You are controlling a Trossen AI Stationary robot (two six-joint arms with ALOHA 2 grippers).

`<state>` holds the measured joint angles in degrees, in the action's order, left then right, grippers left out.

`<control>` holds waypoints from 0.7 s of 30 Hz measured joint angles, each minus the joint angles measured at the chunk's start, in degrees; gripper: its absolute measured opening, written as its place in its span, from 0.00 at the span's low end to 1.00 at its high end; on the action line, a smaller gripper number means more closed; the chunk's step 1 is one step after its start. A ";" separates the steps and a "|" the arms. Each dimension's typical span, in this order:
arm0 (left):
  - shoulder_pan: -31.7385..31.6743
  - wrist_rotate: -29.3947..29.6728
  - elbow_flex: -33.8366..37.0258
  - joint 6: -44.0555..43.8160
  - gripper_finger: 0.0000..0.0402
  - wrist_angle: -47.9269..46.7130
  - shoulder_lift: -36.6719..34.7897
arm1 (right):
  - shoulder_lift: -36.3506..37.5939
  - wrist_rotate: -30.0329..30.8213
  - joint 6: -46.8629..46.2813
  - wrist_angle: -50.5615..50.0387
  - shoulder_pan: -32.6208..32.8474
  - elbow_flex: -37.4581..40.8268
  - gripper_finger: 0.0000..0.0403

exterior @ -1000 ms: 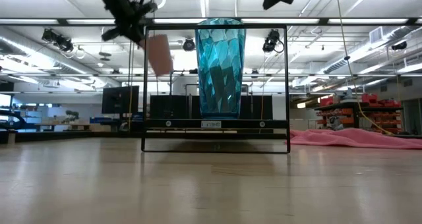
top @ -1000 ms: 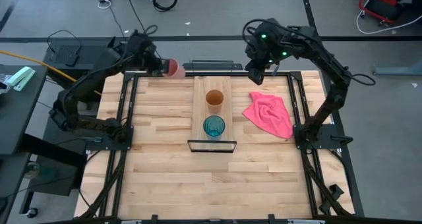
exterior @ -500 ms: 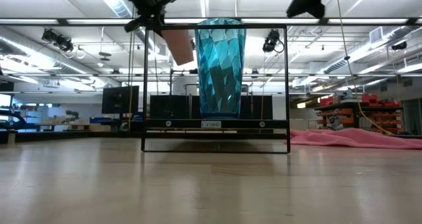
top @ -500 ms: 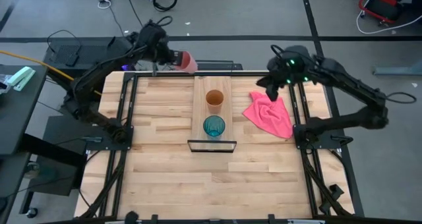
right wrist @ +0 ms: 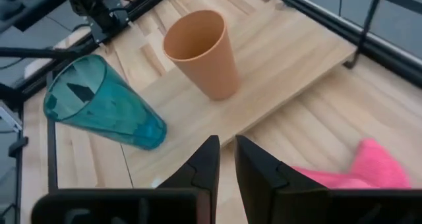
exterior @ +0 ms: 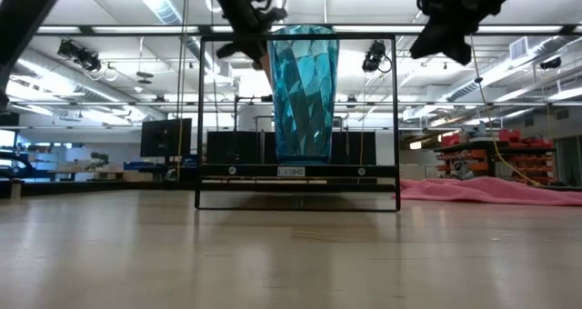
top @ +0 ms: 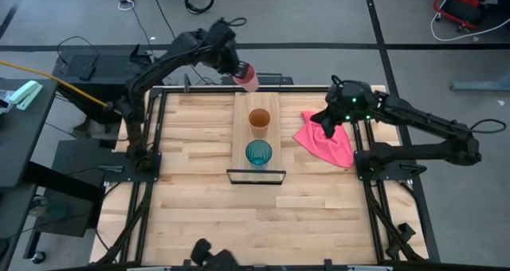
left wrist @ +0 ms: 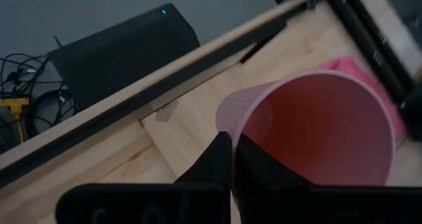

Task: Stack small to large cups/mugs on shelf
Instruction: Put the pink cup on the shelf

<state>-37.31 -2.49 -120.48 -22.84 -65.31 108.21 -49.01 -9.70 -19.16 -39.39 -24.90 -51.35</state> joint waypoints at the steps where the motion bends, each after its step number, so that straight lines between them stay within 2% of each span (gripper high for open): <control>1: 0.11 -0.28 -0.85 0.97 0.02 -0.21 1.38 | -0.06 -0.04 -0.67 1.97 0.13 1.32 0.13; 6: -0.01 -0.80 -3.51 2.77 0.02 -0.53 7.26 | -1.25 -0.01 -4.87 9.14 0.46 5.55 0.13; 21: 2.00 -2.39 -4.10 5.55 0.02 0.69 15.56 | -5.31 0.23 -4.69 9.52 0.41 5.77 0.13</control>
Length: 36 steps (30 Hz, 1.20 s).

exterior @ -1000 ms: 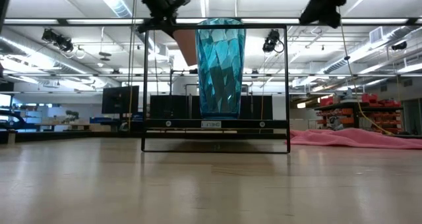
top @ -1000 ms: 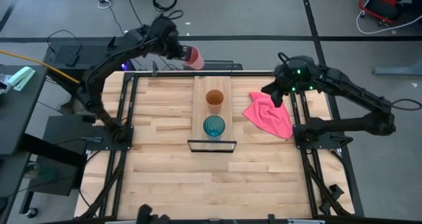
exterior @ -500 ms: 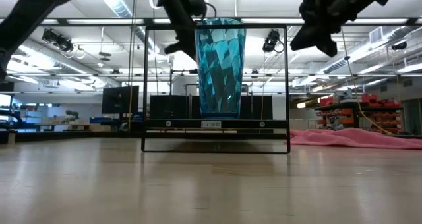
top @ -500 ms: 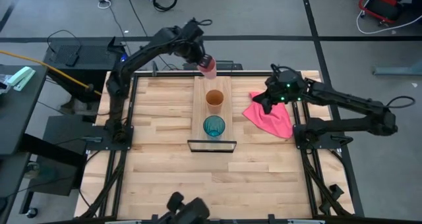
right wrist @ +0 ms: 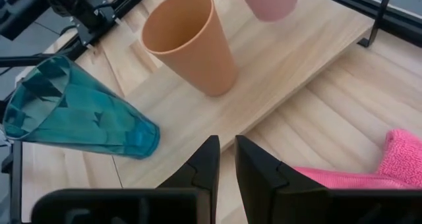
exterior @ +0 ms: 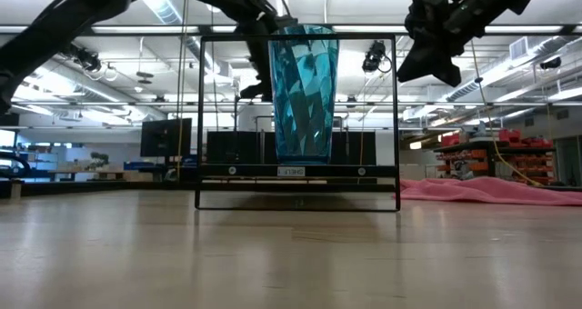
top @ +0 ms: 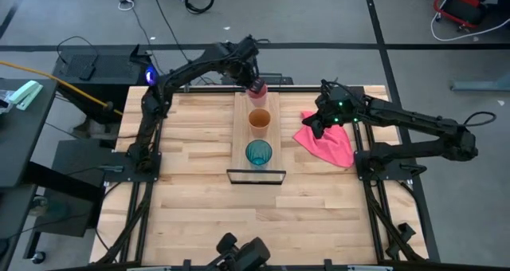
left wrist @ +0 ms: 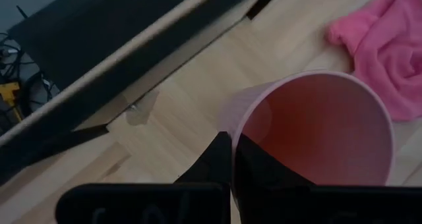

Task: Stack small to large cups/mugs on shelf
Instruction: Put the pink cup on the shelf

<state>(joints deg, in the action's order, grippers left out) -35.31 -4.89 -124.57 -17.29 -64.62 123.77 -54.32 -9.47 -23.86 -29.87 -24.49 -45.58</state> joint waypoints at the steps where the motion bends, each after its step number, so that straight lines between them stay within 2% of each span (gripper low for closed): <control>1: 0.24 -0.02 0.00 0.01 0.02 0.13 0.41 | -0.11 0.01 0.00 0.02 0.00 0.00 0.13; 10: 1.20 0.22 0.00 1.14 0.02 0.40 3.26 | -0.09 0.02 0.00 -0.05 0.00 0.01 0.13; 16: 1.18 2.08 0.00 1.21 0.02 0.60 3.31 | -0.09 0.02 0.00 -0.05 0.00 0.01 0.13; 36: 1.09 2.08 0.02 2.11 0.03 0.47 3.31 | -0.09 0.04 0.00 -0.02 0.00 0.02 0.13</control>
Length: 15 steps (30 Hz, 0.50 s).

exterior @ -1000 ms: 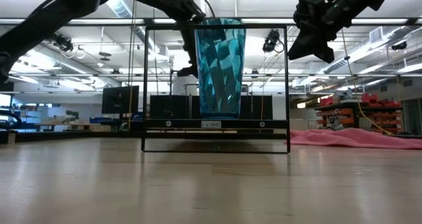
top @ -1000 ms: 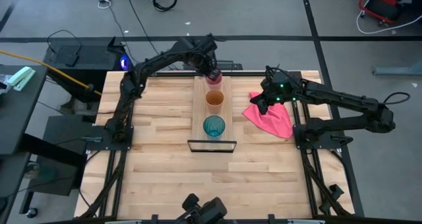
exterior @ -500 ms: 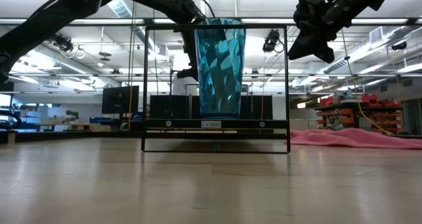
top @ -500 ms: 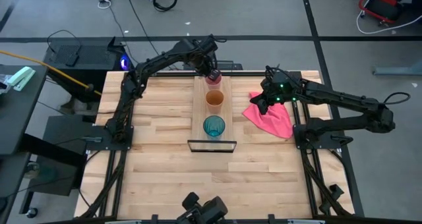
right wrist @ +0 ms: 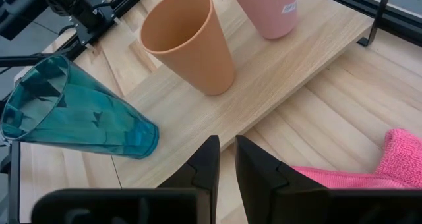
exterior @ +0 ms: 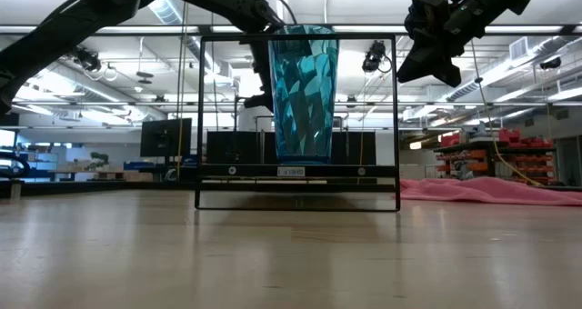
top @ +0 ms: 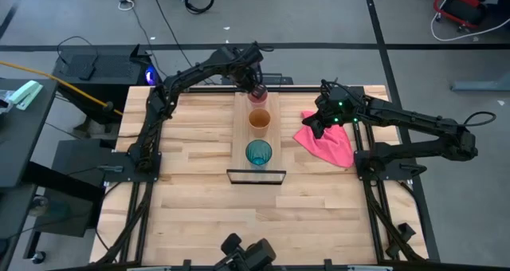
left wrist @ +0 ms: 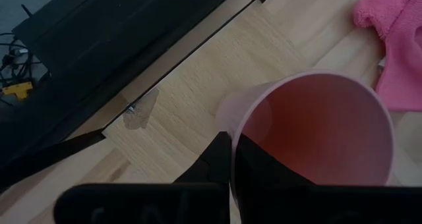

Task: Stack small to large cups/mugs on shelf
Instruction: Put the pink cup on the shelf

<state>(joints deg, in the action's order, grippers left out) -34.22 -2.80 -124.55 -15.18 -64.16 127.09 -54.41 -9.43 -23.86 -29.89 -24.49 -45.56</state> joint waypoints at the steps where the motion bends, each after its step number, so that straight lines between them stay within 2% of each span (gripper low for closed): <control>1: 0.06 -0.05 0.00 0.00 0.03 -0.01 0.00 | 0.00 0.00 0.00 0.00 0.00 -0.01 0.13; 5: 0.49 -1.48 0.09 0.19 0.02 -0.25 0.51 | 0.00 0.00 0.00 -0.01 0.00 0.00 0.13; 15: 0.50 -0.85 0.38 0.59 0.03 -0.35 0.52 | 0.00 0.00 0.00 0.00 0.02 -0.02 0.13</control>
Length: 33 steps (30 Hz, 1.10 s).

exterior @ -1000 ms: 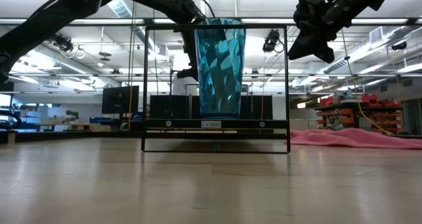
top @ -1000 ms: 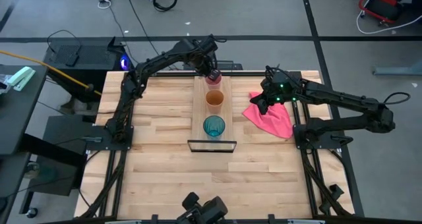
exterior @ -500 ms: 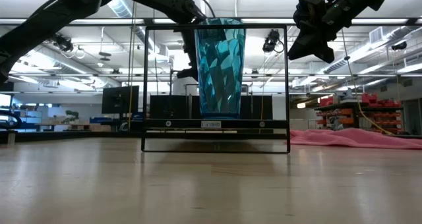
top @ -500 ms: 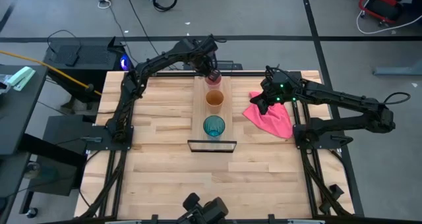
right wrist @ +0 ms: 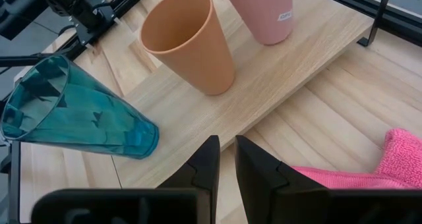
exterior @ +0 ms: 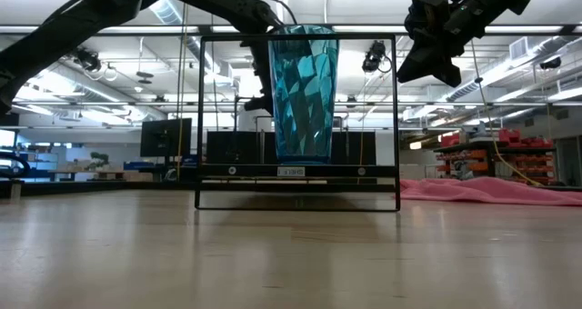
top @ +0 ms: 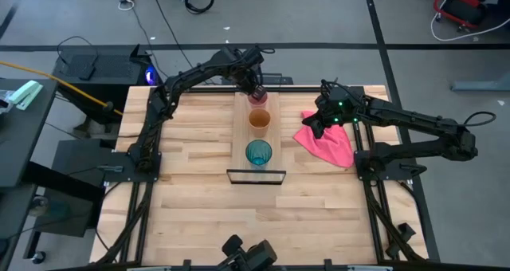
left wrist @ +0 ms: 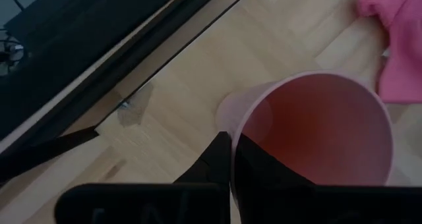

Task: Stack small to large cups/mugs on shelf
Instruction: Put the pink cup on the shelf, then return to Home Position

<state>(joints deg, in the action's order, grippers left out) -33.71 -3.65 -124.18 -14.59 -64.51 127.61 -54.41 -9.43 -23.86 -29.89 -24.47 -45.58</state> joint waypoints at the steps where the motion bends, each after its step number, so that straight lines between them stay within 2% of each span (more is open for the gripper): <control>1: 0.08 0.06 0.06 0.24 0.02 0.00 0.00 | 0.00 0.00 0.00 -0.02 0.00 0.02 0.13; 14: 0.17 -0.04 0.08 0.27 0.19 0.37 0.00 | 0.00 -0.02 0.00 -0.02 0.00 0.01 0.13; 24: 0.02 -0.95 0.08 -1.22 0.22 -0.16 -0.79 | 0.02 -0.02 0.02 -0.02 0.00 0.02 0.13; 33: -0.24 -3.02 0.08 2.03 0.22 -1.78 -7.48 | 0.02 -0.02 -0.49 -0.10 0.00 0.01 0.13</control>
<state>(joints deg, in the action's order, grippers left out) -33.95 -6.67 -124.09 -12.56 -66.30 120.13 -54.39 -9.45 -24.35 -29.99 -24.47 -45.58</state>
